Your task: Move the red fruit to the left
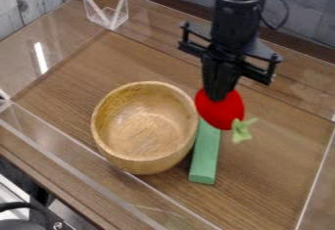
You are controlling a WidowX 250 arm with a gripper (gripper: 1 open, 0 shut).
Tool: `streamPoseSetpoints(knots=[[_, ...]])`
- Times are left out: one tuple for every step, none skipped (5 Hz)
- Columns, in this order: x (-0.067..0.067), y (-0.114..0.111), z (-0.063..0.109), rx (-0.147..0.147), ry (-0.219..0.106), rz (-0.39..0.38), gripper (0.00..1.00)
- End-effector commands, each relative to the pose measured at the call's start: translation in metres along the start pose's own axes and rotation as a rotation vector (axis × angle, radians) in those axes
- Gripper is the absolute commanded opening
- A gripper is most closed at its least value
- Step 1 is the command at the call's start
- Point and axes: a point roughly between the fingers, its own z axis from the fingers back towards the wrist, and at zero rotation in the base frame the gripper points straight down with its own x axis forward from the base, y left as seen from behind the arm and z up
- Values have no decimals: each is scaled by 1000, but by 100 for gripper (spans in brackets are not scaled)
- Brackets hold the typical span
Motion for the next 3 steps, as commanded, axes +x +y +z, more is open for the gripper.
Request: streamPoseSetpoints(knots=[[2, 11, 22, -8, -89, 82, 0], [-1, 22, 28, -10, -105, 152, 0], [-3, 41, 34, -12, -115, 120, 0]])
